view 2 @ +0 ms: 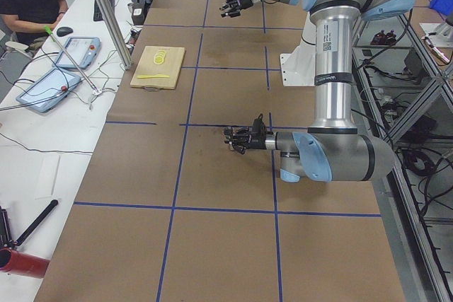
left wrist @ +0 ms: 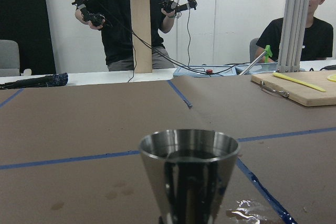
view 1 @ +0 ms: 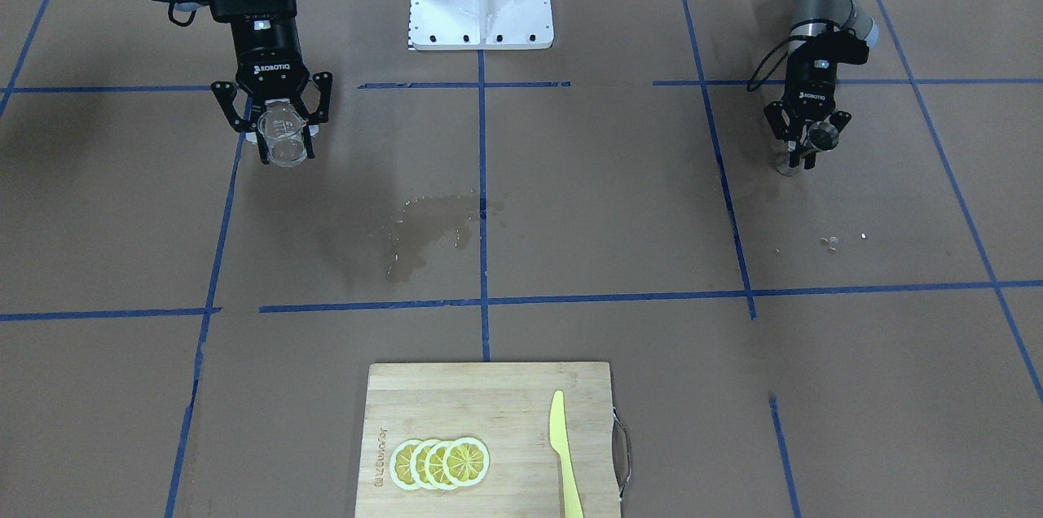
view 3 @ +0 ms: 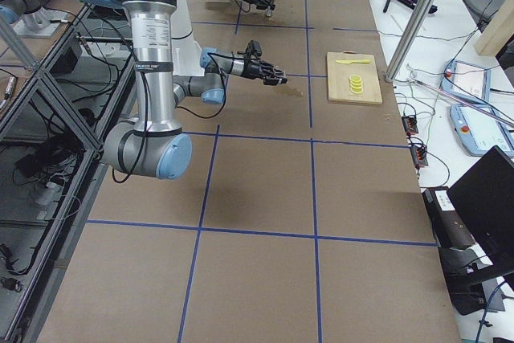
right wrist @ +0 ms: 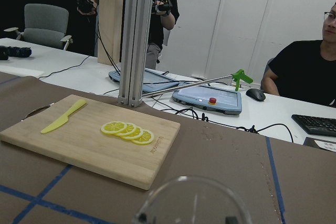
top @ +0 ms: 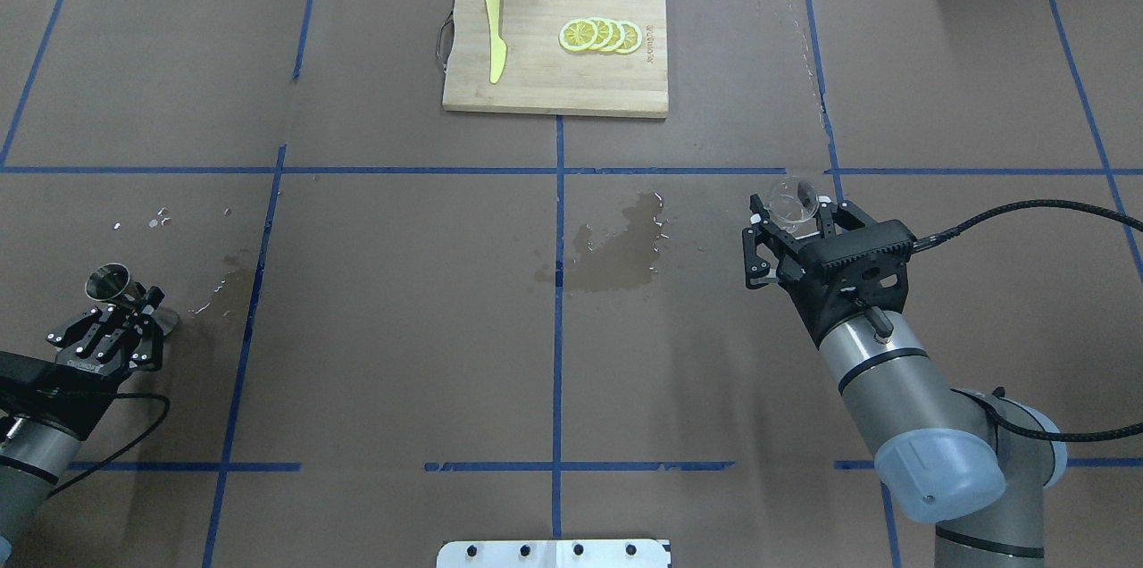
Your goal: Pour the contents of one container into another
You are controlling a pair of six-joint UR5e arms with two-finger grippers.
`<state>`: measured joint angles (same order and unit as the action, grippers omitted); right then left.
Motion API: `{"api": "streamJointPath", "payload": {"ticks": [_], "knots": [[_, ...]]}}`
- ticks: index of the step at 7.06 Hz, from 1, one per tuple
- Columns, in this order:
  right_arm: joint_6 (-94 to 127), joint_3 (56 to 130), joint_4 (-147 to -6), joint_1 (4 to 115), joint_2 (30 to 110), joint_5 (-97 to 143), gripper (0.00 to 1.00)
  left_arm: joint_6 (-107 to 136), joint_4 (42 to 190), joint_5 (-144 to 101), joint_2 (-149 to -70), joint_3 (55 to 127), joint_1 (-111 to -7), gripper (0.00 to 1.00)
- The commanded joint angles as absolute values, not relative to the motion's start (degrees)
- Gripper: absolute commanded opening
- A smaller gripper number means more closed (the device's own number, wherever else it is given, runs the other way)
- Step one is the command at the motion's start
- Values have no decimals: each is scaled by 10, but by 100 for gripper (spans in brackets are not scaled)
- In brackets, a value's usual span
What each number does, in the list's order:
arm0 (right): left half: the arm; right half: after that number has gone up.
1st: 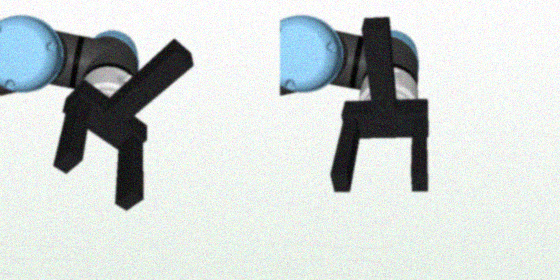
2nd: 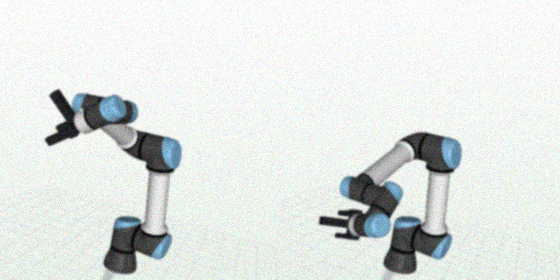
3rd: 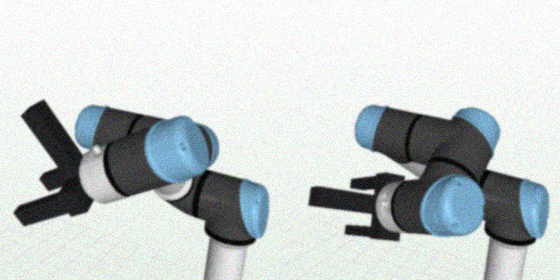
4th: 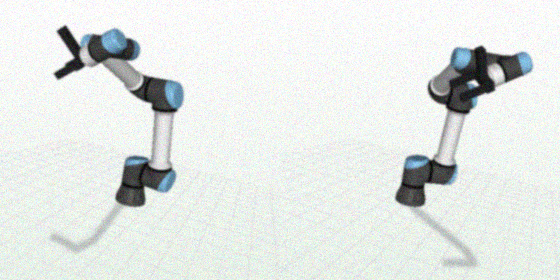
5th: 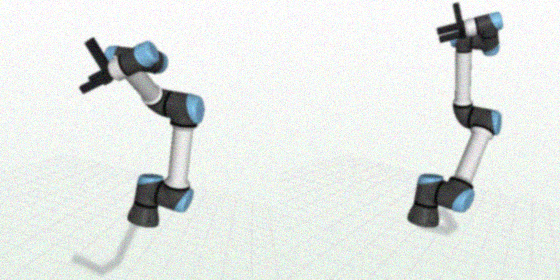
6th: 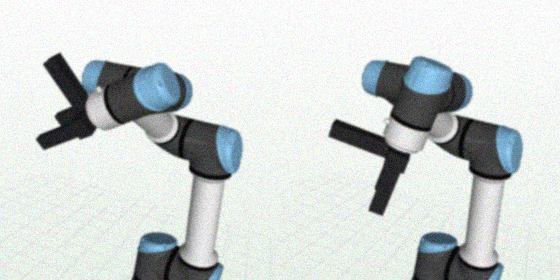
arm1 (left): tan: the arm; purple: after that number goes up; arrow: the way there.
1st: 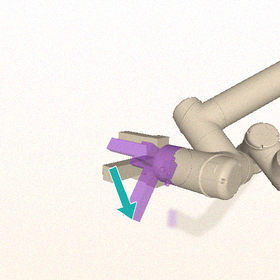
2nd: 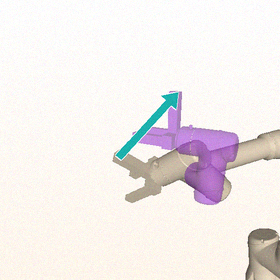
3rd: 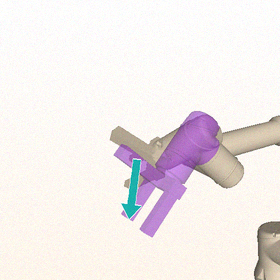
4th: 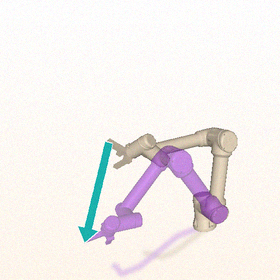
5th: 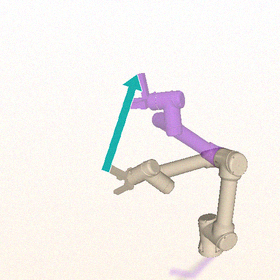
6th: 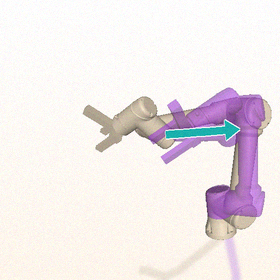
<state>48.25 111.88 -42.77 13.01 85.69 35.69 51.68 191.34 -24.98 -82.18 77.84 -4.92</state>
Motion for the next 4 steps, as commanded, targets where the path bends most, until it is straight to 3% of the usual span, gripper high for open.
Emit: {"api": "streamJointPath", "payload": {"ticks": [1,2,4], "knots": [[483,1119,-428,130,857,357,0,517,1913,-253,-822,780,-49,61],[483,1119,-428,130,857,357,0,517,1914,-254,-822,780,-49,77],[483,1118,-428,130,857,357,0,516,1914,-257,-821,780,-49,79]]}}
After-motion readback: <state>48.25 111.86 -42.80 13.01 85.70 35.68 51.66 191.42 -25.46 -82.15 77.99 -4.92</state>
